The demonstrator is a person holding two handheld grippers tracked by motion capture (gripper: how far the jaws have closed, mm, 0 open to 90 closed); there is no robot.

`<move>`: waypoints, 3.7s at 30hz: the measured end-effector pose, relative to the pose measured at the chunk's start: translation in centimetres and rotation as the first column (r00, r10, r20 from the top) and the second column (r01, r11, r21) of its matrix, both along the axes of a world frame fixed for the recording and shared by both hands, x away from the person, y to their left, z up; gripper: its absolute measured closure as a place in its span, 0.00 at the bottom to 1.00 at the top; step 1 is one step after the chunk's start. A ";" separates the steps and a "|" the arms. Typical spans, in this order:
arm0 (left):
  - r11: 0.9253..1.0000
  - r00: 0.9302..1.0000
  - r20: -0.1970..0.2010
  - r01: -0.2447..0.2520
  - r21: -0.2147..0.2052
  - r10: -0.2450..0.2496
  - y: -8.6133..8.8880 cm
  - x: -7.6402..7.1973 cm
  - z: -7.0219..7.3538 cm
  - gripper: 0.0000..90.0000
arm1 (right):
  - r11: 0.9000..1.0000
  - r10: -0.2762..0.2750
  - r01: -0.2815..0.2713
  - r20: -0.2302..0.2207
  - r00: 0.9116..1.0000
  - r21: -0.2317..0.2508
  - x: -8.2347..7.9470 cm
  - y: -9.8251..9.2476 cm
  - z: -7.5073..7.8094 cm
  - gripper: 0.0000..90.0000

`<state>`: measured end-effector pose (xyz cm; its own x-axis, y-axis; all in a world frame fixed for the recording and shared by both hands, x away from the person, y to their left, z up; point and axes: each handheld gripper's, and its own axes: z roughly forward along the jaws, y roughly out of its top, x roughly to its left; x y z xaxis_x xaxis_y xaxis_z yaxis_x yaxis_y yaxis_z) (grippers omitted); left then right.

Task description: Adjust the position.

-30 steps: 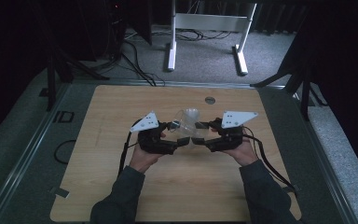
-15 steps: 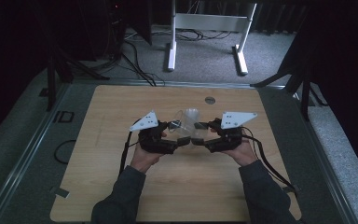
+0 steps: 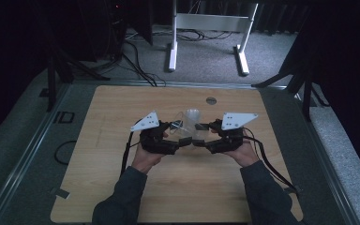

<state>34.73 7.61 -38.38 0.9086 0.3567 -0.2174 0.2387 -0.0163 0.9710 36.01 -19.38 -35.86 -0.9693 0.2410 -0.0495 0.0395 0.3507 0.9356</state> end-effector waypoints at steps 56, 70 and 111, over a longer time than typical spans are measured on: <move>0.999 1.000 0.014 0.006 -0.042 -0.005 -0.5 0.0 0.0 0.22 | 0.998 0.033 -0.032 0.017 0.999 -0.055 -0.1 0.3 -0.1 0.46; 0.998 1.000 0.014 0.018 -0.055 -0.017 -0.5 0.0 0.0 0.29 | 0.997 0.041 -0.040 0.014 0.999 -0.065 0.0 0.4 -0.2 0.45; 0.999 1.000 0.027 0.007 -0.048 -0.006 -0.4 0.0 0.1 0.32 | 0.987 0.041 -0.041 -0.004 0.999 -0.155 0.1 0.5 0.5 0.27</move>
